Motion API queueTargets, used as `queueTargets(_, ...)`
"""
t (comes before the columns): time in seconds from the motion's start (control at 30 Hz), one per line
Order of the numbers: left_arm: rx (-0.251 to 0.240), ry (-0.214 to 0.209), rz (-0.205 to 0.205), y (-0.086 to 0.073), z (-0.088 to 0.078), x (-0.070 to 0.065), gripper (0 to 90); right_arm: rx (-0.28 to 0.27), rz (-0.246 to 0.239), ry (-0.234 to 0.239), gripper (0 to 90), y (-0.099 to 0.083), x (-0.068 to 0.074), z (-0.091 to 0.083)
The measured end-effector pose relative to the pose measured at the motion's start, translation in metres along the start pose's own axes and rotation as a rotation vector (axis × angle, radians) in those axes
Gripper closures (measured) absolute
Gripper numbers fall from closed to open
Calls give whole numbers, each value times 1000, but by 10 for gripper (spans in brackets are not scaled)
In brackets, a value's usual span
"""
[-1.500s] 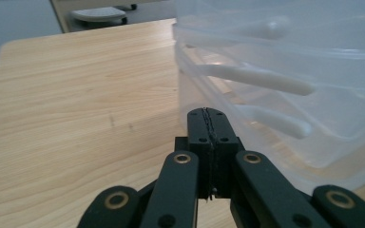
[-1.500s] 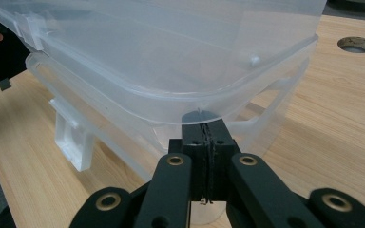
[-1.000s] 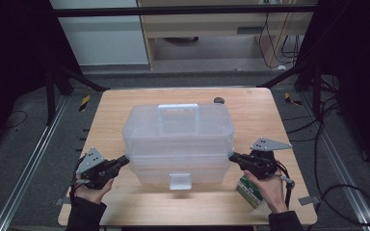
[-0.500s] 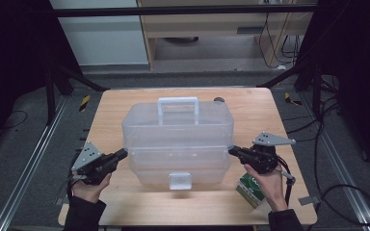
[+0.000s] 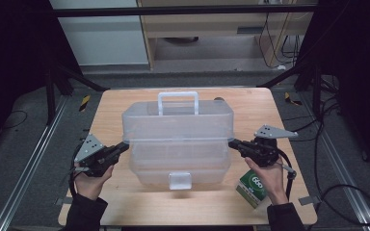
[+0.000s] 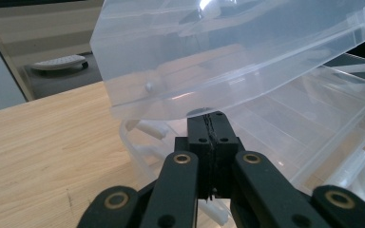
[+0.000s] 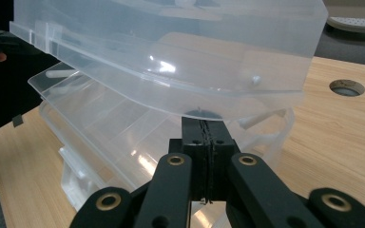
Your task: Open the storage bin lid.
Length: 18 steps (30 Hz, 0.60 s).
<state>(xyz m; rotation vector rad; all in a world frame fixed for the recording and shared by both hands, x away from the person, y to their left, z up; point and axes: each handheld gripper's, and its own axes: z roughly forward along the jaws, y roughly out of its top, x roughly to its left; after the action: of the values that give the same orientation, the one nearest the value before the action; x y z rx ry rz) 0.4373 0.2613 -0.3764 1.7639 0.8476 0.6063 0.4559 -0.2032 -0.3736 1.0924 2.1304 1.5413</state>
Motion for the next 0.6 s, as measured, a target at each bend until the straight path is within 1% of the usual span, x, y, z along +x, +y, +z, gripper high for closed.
queueTargets(0.2, -1, 7, -26, 8, 2, 3, 896, -12, 1, 10, 891, 6, -2, 3)
queueTargets(0.27, 0, 15, -21, 8, 3, 2, 896, -19, 1, 19, 892, 8, -2, 3)
queueTargets(0.37, -6, 12, -28, 7, 3, 2, 896, -18, -4, 19, 895, 7, -3, 5)
queueTargets(0.6, -2, 13, -11, 5, 3, 1, 884, -13, -3, 20, 895, 6, -4, 6)
